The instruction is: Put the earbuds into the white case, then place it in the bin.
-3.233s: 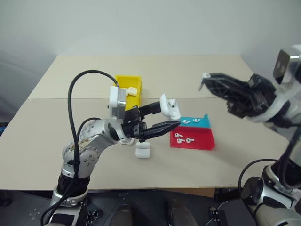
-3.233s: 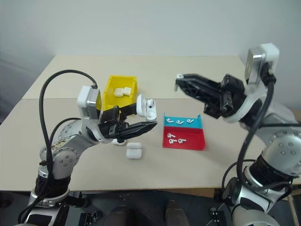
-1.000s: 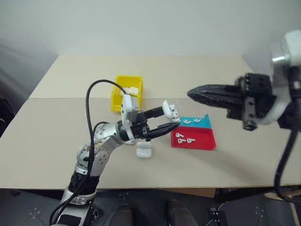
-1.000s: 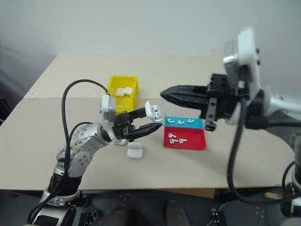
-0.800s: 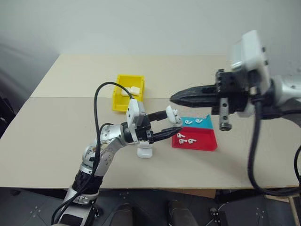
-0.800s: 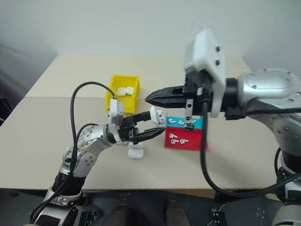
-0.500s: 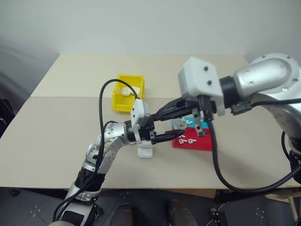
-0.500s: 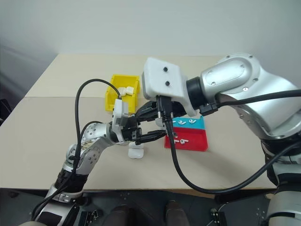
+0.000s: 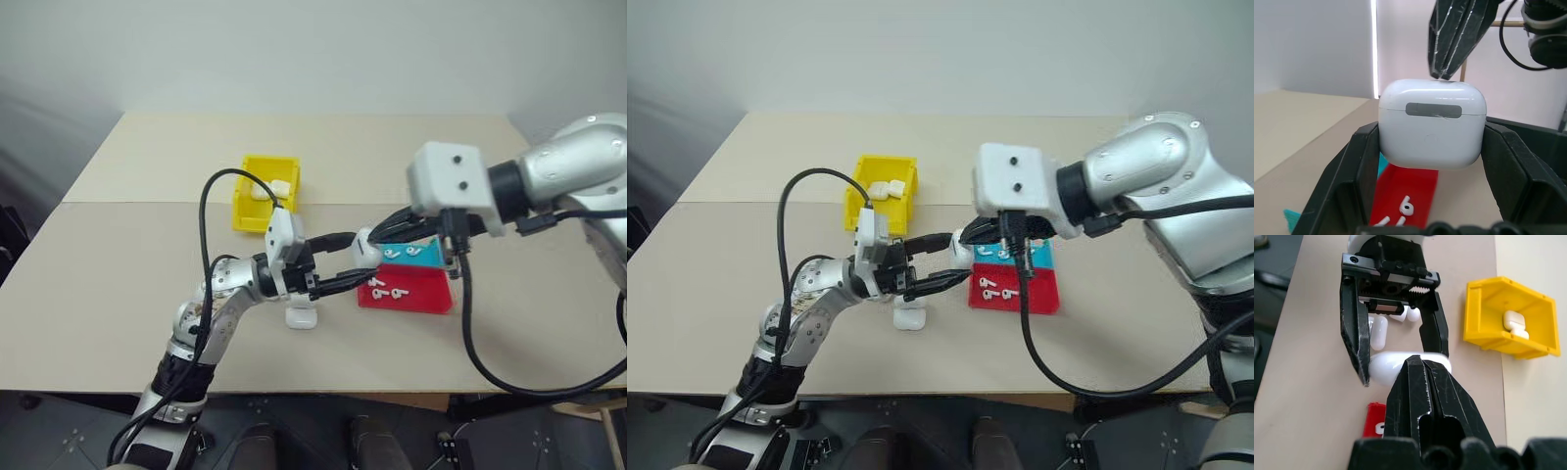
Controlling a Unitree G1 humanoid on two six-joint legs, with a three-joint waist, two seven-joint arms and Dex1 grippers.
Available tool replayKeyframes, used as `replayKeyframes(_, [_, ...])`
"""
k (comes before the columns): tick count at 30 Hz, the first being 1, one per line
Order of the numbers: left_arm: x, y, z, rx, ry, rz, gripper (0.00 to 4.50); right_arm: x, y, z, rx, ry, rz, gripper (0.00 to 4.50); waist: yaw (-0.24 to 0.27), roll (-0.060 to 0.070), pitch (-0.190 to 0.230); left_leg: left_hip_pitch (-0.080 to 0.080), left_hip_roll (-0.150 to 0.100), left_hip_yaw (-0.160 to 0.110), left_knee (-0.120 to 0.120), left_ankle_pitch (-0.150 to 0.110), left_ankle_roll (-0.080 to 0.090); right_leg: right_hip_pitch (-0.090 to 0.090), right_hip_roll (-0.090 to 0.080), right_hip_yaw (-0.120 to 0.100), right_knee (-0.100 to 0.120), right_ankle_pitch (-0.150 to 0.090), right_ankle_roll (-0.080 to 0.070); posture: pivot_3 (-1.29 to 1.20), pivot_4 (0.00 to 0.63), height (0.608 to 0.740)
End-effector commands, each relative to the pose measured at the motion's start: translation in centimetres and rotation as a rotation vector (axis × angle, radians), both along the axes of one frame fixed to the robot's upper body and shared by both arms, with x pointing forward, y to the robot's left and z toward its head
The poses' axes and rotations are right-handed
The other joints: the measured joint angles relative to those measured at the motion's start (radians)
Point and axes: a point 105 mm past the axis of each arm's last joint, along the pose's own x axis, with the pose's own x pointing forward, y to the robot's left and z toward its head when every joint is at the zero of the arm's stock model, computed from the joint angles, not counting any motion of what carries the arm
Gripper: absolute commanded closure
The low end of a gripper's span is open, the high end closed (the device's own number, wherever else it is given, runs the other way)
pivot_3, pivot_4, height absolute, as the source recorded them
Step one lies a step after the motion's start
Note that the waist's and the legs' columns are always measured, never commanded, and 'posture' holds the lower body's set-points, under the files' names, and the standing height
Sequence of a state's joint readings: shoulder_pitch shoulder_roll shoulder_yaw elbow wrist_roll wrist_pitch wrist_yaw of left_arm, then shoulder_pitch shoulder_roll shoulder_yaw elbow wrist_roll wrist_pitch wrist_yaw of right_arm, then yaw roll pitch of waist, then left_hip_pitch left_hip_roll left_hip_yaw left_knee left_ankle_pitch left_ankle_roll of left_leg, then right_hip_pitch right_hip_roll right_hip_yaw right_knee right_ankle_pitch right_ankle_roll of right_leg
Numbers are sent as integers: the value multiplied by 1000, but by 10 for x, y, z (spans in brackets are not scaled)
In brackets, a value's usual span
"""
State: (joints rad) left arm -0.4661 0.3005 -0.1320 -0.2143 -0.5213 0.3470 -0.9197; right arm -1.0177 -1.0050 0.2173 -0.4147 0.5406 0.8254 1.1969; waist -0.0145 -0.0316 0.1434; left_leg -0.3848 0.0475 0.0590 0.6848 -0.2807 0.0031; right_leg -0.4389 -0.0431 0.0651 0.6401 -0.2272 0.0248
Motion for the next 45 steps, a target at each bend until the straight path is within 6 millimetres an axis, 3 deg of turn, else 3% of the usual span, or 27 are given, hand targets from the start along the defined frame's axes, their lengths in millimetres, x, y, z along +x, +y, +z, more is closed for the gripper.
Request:
replayKeyframes(1, [5, 11, 18, -68, -60, 127, 1683, -3, -10, 35, 298, 62, -88, 4464, 0, 0, 0, 0, 0, -1, 0, 0, 0, 0, 0, 0, 0, 0, 0, 0, 150, 740])
replayKeyframes(8, [71, 56, 18, -89, -24, 787, 1683, 20, -21, 4, 617, 92, -414, 4464, 8, -2, -1, 0, -1, -4, 0, 0, 0, 2, -1, 0, 1, 0, 0, 0, 150, 740])
replayKeyframes(11, [100, 76, 14, -72, 16, 1044, 1683, 18, -17, -1, 698, 116, -443, 4464, 10, -2, -1, -1, -1, -4, 0, 0, 0, 0, -1, 0, 2, 1, 1, 0, 150, 740])
replayKeyframes(16, [129, 73, 14, -34, 62, 1152, 1683, 15, -12, -1, 749, 123, -453, 4464, 12, -2, -1, -2, -2, -4, 1, 0, 0, 0, -1, -1, 1, 1, 1, 0, 150, 740])
replayKeyframes(23, [165, 69, -9, 91, 145, 1253, 1683, 12, -11, 4, 773, 106, -455, 4464, 9, -2, -1, -3, -2, -1, 1, 0, 0, 0, -1, -2, 0, 1, 1, 0, 150, 740])
replayKeyframes(26, [173, 67, -12, 102, 155, 1238, 1683, 10, -11, 5, 775, 103, -454, 4464, 4, -2, -1, -4, -2, 0, 1, 0, 0, 0, -1, -2, -1, 1, 1, 0, 150, 740])
replayKeyframes(31, [179, 68, -6, 96, 132, 1221, 99, 5, -10, 9, 789, 92, -441, 4500, 1, -2, -1, -4, -2, 0, 1, 0, 0, 0, -1, -3, -1, 1, 1, 0, 150, 740])
replayKeyframes(38, [171, 75, 10, 39, 84, 1160, 42, -1, -8, 12, 815, 97, -411, 4500, 1, -2, -1, -4, -2, 0, 1, 0, 0, 0, -1, -3, -1, 1, 1, 0, 150, 740])
replayKeyframes(43, [150, 82, 26, -30, 50, 1023, 42, -2, -8, 10, 812, 109, -409, 4500, -1, -2, -1, -4, -1, 0, 1, 0, 0, 0, -1, -3, 0, 1, 1, 0, 150, 740])
replayKeyframes(45, [132, 85, 30, -38, 37, 902, 42, 1, -10, 4, 798, 115, -421, 4500, -2, -2, -1, -4, -1, 0, 1, 0, 0, 0, -1, -3, 0, 1, 1, 0, 150, 740])
